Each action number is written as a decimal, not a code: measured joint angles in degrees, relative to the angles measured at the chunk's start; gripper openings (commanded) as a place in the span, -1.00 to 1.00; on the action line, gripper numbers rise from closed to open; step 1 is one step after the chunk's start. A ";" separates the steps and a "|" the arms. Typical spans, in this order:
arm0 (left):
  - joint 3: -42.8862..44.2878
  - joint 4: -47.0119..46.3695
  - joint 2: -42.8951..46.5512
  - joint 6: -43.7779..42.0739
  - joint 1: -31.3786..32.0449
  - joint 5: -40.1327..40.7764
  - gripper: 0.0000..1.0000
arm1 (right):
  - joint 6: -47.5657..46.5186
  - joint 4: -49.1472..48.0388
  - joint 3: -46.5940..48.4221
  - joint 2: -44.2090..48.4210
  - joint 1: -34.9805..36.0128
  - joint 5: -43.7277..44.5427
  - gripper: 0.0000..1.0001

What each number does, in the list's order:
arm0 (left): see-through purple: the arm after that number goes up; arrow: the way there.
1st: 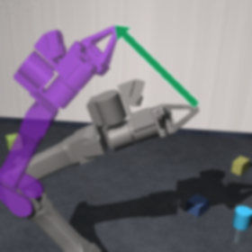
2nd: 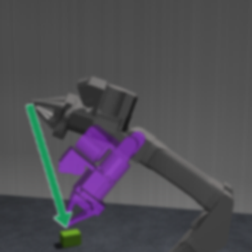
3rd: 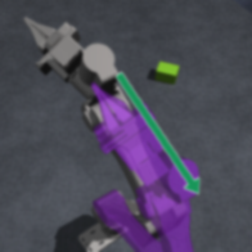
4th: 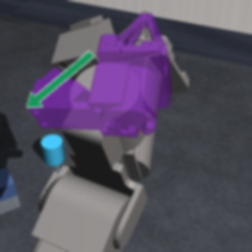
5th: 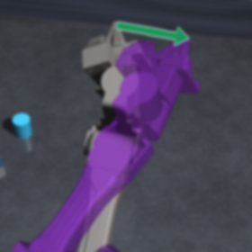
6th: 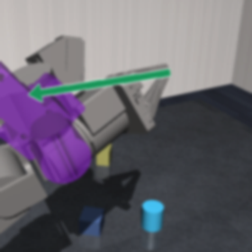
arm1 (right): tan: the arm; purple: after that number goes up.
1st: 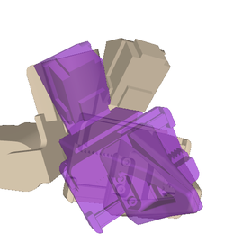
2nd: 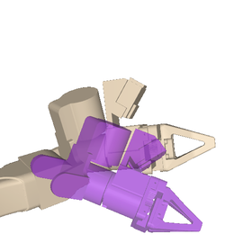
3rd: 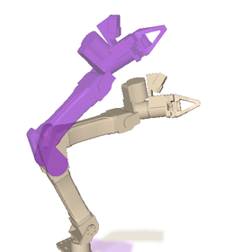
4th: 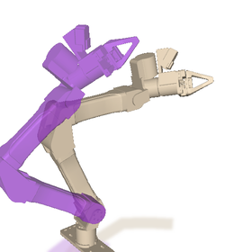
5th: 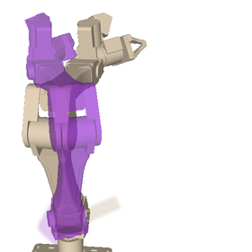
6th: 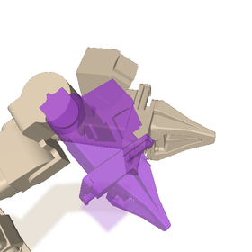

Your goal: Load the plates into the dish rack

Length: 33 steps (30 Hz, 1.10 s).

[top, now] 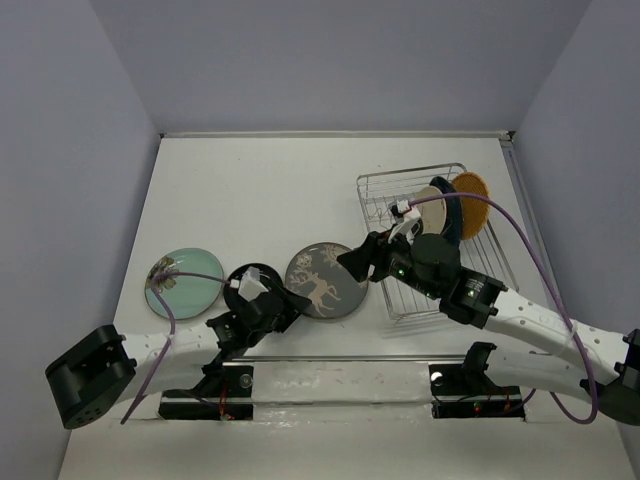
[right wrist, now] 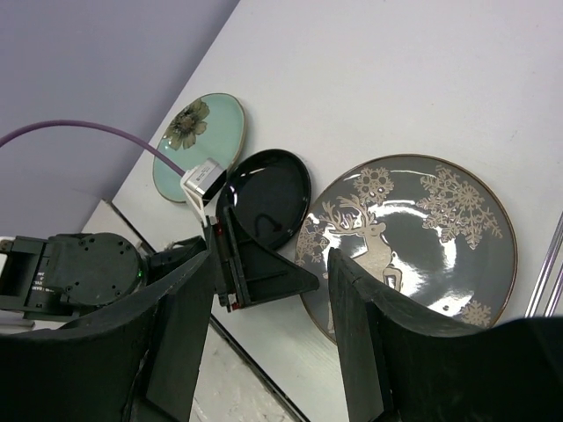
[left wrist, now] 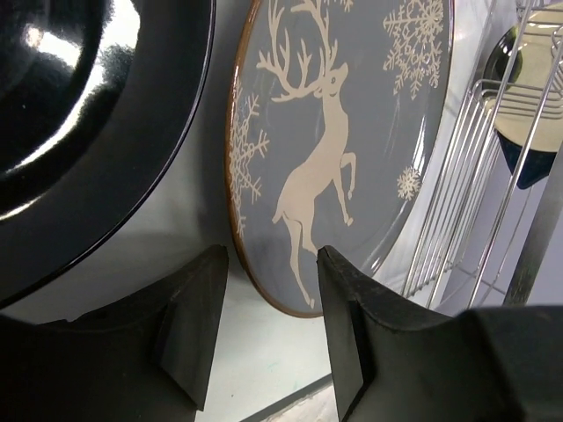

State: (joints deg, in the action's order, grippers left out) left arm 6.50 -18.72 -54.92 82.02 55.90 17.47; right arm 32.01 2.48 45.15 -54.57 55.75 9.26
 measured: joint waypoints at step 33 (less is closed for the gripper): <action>3.17 -6.10 -2.14 -7.93 1.14 9.79 -0.88 | -0.98 -0.28 -2.51 2.51 0.00 -1.53 0.19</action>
State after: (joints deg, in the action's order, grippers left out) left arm 9.67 -24.82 -57.06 74.08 57.04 27.27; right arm 31.03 2.20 42.63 -52.05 55.75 7.73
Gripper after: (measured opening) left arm 0.103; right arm 0.594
